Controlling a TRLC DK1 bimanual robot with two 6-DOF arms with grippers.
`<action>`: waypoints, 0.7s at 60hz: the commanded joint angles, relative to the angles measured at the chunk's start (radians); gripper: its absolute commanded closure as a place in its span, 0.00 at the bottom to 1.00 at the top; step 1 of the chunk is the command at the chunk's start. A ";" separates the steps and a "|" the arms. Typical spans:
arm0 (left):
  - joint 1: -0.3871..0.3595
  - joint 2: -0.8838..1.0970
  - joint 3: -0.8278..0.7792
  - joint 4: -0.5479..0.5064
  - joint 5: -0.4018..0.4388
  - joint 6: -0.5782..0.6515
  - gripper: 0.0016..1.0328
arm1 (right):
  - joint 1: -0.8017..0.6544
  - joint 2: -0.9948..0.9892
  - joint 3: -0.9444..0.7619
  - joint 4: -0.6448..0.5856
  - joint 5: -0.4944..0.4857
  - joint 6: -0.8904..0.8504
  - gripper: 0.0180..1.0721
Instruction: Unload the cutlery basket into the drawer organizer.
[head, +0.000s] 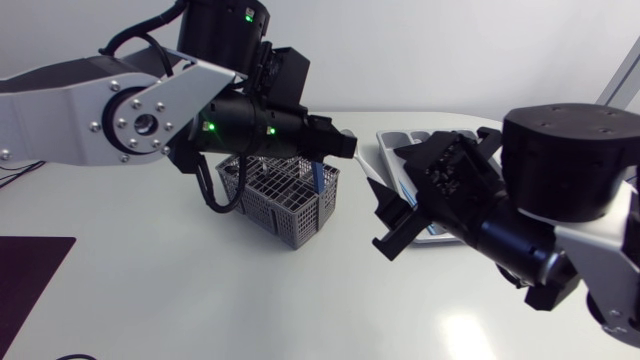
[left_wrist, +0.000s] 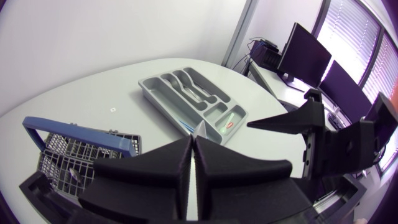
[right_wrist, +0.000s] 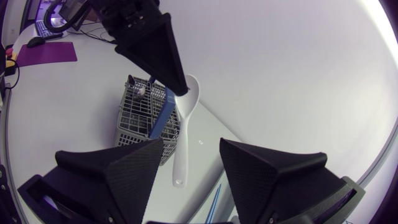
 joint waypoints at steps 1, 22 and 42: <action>-0.003 0.016 0.041 -0.007 0.023 -0.052 0.97 | 0.027 0.066 0.026 0.047 0.038 0.011 0.41; 0.007 0.015 0.052 -0.024 0.073 -0.078 0.97 | 0.029 0.164 0.026 0.168 0.084 -0.016 0.66; 0.014 0.015 0.044 -0.027 0.081 -0.078 0.97 | 0.017 0.167 0.019 0.162 0.084 -0.026 0.80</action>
